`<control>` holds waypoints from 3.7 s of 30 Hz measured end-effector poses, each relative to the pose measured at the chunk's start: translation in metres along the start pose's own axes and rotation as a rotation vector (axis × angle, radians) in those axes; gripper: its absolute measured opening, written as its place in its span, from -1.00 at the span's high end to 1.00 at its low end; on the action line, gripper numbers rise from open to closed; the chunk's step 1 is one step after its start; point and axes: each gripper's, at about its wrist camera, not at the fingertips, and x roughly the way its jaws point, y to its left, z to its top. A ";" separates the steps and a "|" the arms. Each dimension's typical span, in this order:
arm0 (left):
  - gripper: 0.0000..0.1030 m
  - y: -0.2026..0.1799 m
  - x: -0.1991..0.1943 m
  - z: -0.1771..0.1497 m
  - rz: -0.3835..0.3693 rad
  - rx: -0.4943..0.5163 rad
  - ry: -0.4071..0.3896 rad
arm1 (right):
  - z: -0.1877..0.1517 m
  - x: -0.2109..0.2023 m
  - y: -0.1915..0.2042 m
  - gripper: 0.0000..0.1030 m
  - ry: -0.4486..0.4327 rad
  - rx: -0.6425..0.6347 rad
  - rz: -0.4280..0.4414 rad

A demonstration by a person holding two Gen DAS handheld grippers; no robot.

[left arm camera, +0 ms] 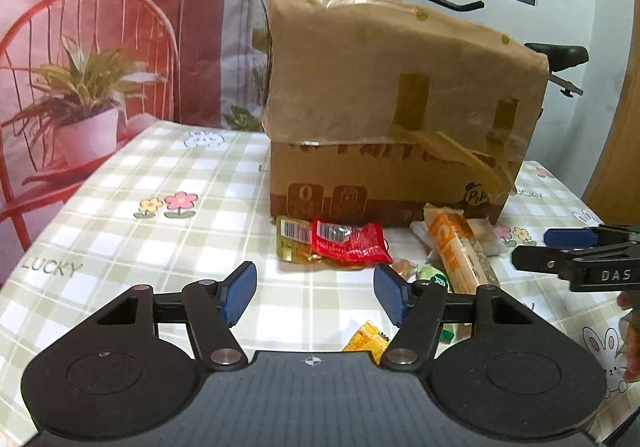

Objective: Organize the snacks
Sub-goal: 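Grasp the yellow candy packet with left gripper while right grasps orange-wrapped bar, then carry both items over the box and release them inside, then move both tools back toward the green packet and cracker pack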

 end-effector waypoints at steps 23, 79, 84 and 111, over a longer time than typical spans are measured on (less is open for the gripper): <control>-0.25 -0.015 0.031 -0.037 -0.184 0.238 0.152 | -0.006 0.042 0.010 0.24 0.103 0.074 0.073; -0.16 -0.051 0.082 0.224 -0.071 0.140 -0.219 | 0.219 0.053 -0.050 0.15 -0.150 0.025 -0.069; -0.26 -0.039 0.075 0.220 -0.069 0.105 -0.201 | 0.213 0.039 -0.044 -0.26 -0.167 -0.017 -0.045; -0.41 -0.046 -0.068 0.137 -0.016 0.128 -0.252 | 0.111 -0.087 -0.006 -0.36 -0.198 -0.011 -0.011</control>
